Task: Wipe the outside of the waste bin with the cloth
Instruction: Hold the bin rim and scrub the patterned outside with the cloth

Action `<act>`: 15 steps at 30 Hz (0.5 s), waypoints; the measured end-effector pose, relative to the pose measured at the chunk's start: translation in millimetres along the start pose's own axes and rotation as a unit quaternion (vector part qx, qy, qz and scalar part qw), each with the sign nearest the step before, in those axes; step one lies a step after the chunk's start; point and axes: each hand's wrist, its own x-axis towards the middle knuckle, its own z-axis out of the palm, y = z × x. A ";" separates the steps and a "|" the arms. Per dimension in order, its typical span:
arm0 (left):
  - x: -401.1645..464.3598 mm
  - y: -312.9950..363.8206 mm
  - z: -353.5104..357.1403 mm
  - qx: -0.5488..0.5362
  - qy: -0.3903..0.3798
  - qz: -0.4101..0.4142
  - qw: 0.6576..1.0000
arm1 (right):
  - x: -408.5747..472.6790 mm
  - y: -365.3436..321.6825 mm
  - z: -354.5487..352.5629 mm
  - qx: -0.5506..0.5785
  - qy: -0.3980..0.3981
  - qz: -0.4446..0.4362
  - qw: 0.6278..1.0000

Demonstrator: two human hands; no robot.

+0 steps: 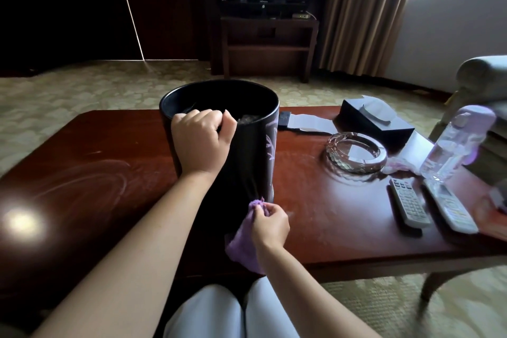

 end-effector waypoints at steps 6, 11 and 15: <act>-1.5 -0.4 1.1 0.003 0.006 0.002 1.000 | -10.1 -11.3 6.0 0.072 0.064 -0.085 0.992; -2.3 -0.9 3.3 0.002 0.014 0.000 1.000 | 0.0 21.6 4.7 -0.059 0.000 -0.045 0.997; -2.7 -1.1 4.0 0.001 0.018 0.002 1.000 | 1.7 6.4 1.8 0.028 0.060 -0.104 0.992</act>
